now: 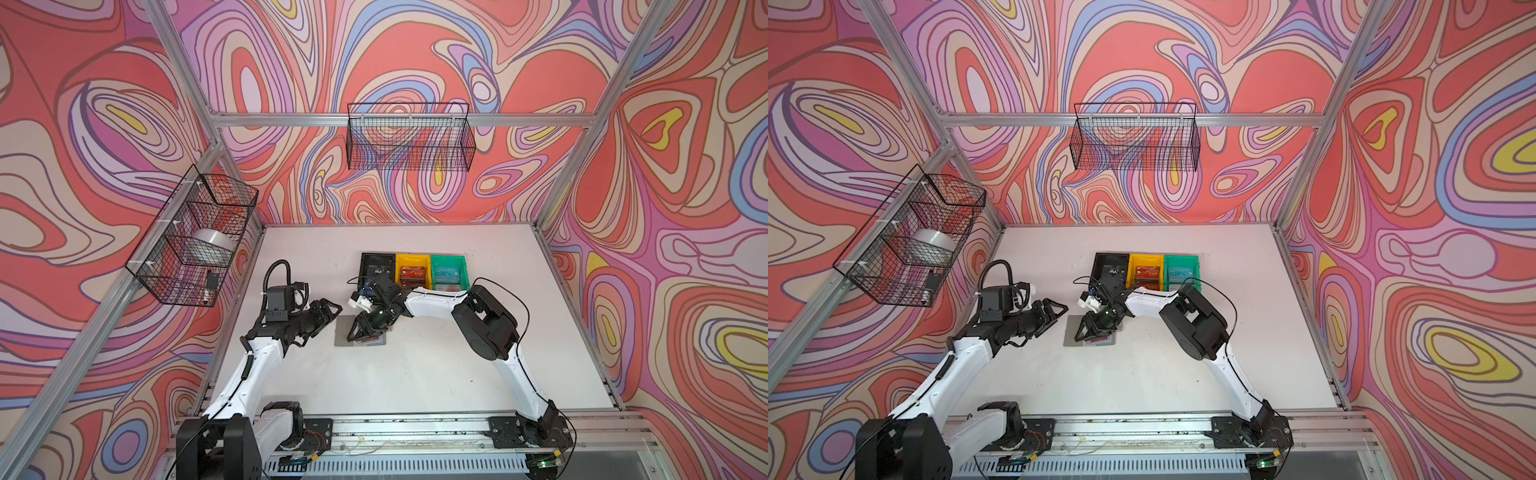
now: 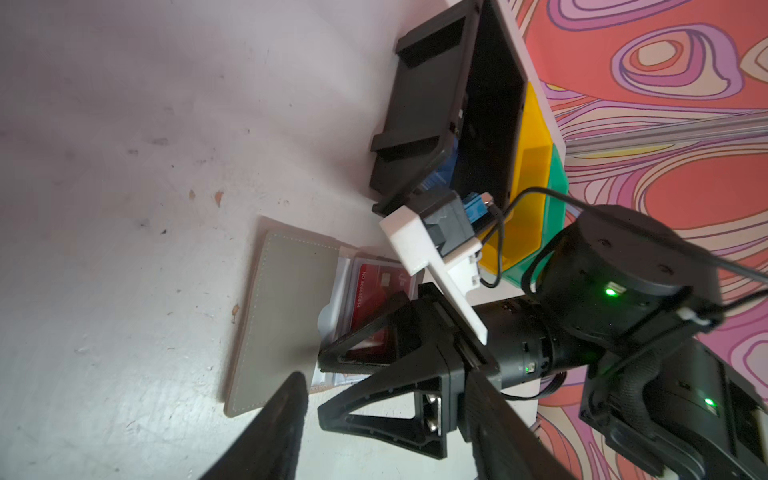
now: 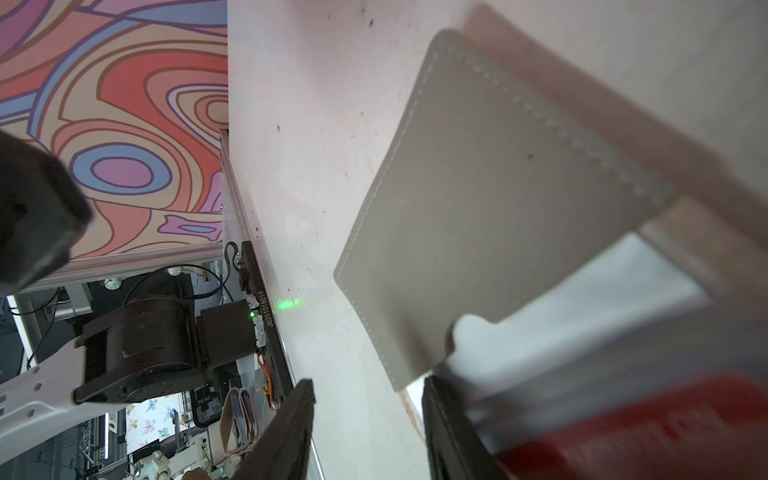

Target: Take the credit cards out of the card holder

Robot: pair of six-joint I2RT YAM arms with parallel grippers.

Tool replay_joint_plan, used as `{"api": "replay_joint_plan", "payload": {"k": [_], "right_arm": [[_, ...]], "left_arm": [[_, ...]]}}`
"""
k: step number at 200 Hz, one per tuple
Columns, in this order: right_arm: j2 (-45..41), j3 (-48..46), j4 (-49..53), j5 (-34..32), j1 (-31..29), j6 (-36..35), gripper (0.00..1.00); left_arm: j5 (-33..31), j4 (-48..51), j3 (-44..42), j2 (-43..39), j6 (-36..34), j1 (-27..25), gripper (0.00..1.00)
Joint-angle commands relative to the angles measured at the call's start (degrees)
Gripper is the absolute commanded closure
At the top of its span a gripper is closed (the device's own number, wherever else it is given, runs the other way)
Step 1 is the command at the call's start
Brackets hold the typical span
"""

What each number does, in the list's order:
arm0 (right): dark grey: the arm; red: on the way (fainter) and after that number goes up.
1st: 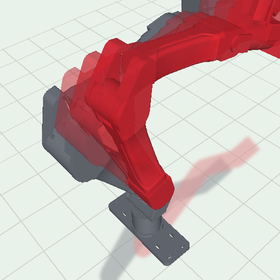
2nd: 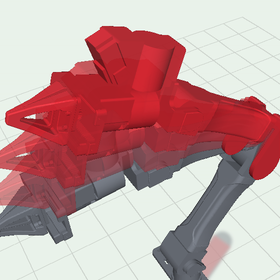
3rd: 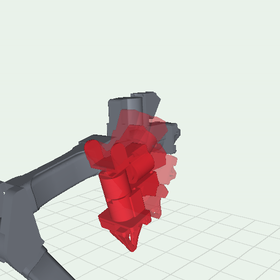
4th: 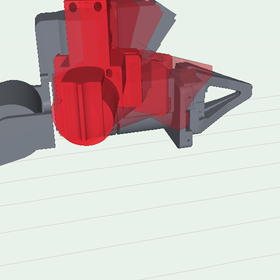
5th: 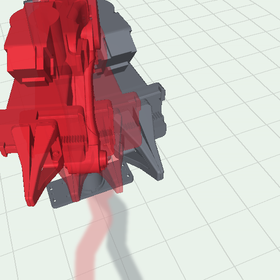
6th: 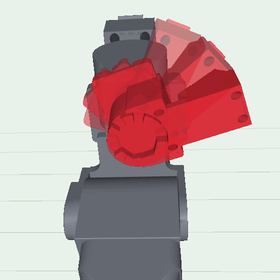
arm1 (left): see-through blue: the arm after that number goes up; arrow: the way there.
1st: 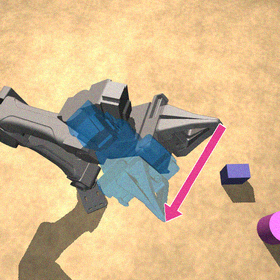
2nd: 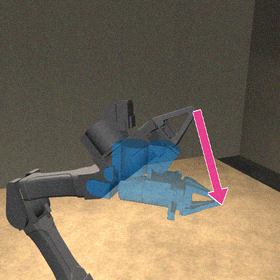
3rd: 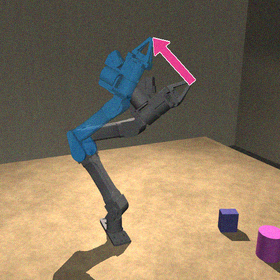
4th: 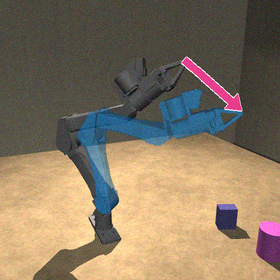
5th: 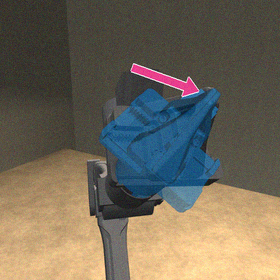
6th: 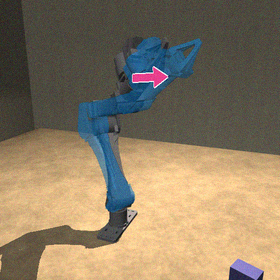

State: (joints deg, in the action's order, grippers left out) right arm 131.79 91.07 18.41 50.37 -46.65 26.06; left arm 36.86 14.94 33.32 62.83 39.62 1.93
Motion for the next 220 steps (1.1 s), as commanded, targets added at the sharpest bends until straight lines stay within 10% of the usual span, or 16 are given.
{"api": "replay_joint_plan", "payload": {"k": [1, 61, 220], "right_arm": [[-1.8, -2.4, 1.5, -3.0, -0.3, -1.5, 0.58], [-5.8, -2.0, 5.7, -5.4, -0.3, -4.5, 0.57], [-12.7, -2.1, 13.9, -15.3, 3.4, -9.0, 0.58]], "left_arm": [[4.0, -8.6, -1.2, 1.4, 3.9, -0.1, 0.38], [4.1, -12.3, -2.4, 5.5, 5.5, -1.5, 0.63], [2.0, -18.3, -3.3, 14.0, 7.1, -6.7, 0.74]]}}
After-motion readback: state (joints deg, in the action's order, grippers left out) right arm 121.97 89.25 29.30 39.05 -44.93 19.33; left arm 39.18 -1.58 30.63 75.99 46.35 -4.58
